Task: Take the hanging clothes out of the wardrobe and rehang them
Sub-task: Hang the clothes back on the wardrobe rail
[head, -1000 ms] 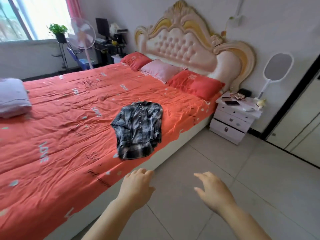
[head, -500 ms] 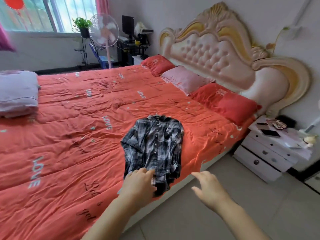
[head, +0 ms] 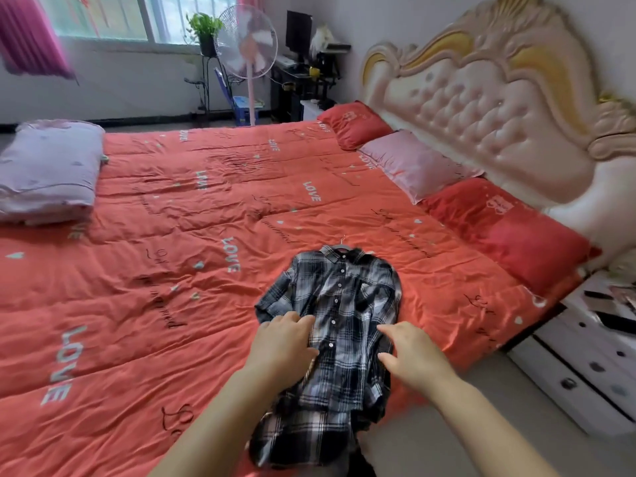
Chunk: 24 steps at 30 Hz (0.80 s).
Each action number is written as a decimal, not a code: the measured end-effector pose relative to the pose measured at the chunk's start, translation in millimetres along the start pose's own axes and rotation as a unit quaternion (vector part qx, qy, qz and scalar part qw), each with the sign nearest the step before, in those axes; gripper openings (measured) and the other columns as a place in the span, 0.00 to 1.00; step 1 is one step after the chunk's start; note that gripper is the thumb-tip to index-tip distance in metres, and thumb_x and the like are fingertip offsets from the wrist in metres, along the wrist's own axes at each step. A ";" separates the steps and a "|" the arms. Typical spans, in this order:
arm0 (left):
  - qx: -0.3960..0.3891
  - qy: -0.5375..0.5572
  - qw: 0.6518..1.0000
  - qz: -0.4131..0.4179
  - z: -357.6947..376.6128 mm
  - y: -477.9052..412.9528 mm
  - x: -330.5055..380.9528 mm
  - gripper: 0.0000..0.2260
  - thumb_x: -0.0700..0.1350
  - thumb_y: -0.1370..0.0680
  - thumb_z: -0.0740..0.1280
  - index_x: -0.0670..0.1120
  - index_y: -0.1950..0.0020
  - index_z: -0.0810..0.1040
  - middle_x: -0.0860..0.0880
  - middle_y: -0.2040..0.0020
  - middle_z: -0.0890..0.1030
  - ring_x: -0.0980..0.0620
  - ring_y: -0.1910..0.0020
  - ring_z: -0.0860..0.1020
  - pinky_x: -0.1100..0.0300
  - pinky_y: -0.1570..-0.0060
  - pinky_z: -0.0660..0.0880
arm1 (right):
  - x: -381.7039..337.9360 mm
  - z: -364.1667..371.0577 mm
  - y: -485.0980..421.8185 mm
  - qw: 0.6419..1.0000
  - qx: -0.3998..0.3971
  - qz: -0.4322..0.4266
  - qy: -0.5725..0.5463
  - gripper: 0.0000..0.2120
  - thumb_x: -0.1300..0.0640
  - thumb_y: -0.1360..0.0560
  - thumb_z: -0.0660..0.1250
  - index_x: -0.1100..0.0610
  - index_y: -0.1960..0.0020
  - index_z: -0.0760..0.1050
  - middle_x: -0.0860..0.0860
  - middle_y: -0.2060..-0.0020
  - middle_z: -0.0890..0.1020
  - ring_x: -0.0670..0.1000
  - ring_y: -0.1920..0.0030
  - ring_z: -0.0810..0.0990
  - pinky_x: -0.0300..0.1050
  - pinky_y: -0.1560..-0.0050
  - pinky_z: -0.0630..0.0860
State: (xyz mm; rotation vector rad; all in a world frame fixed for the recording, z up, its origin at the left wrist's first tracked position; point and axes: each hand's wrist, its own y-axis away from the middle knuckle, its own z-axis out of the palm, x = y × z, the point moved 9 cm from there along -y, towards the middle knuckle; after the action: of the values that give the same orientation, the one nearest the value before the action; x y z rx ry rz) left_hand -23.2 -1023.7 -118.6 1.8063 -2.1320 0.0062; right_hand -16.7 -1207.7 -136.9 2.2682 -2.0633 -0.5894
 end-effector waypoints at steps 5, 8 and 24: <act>-0.013 0.001 0.999 -0.040 1.6 -87.7 -6.4 0.23 0.53 0.22 0.62 0.51 0.28 0.62 0.48 0.33 0.69 0.46 0.34 0.68 0.52 0.37 0.66 | 19.7 1.0 -101.9 0.999 -0.029 -0.036 -0.006 0.25 0.52 0.24 0.64 0.52 0.29 0.64 0.51 0.34 0.70 0.52 0.34 0.69 0.47 0.33 0.66; -0.023 0.011 0.997 -0.072 7.5 -155.8 -9.1 0.24 0.53 0.22 0.62 0.51 0.27 0.61 0.49 0.33 0.68 0.47 0.34 0.68 0.52 0.37 0.65 | 41.0 3.3 -177.2 0.997 -0.061 -0.044 -0.022 0.24 0.52 0.24 0.63 0.52 0.29 0.64 0.51 0.34 0.69 0.51 0.34 0.69 0.47 0.34 0.67; -0.061 0.038 0.986 -0.149 108.0 -478.0 -48.1 0.25 0.51 0.21 0.61 0.50 0.25 0.58 0.50 0.33 0.68 0.48 0.35 0.68 0.55 0.40 0.68 | 131.9 84.3 -556.3 0.991 -0.103 -0.061 -0.052 0.20 0.56 0.22 0.61 0.55 0.30 0.66 0.54 0.37 0.71 0.55 0.38 0.72 0.50 0.42 0.72</act>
State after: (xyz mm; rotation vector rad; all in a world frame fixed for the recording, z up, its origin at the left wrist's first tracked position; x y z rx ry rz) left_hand 413.1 -1092.2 -336.4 1.9985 -1.7527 -0.1251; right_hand 498.5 -1244.5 -396.2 2.2978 -1.8157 -0.9012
